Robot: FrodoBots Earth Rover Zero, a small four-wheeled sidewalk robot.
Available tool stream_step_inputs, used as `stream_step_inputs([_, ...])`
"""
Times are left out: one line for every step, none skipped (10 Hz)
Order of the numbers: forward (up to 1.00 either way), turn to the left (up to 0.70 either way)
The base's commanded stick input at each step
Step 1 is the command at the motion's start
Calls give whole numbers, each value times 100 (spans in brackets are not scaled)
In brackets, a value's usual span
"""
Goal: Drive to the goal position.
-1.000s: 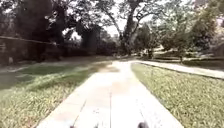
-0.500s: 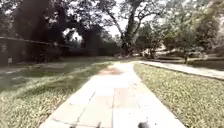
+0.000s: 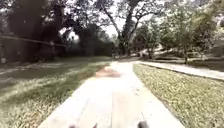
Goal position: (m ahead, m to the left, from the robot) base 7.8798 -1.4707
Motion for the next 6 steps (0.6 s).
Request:
stream_step_inputs([70,0])
stream_step_inputs([70,0])
stream_step_inputs([70,0])
stream_step_inputs([70,0])
stream_step_inputs([70,0])
stream_step_inputs([70,0])
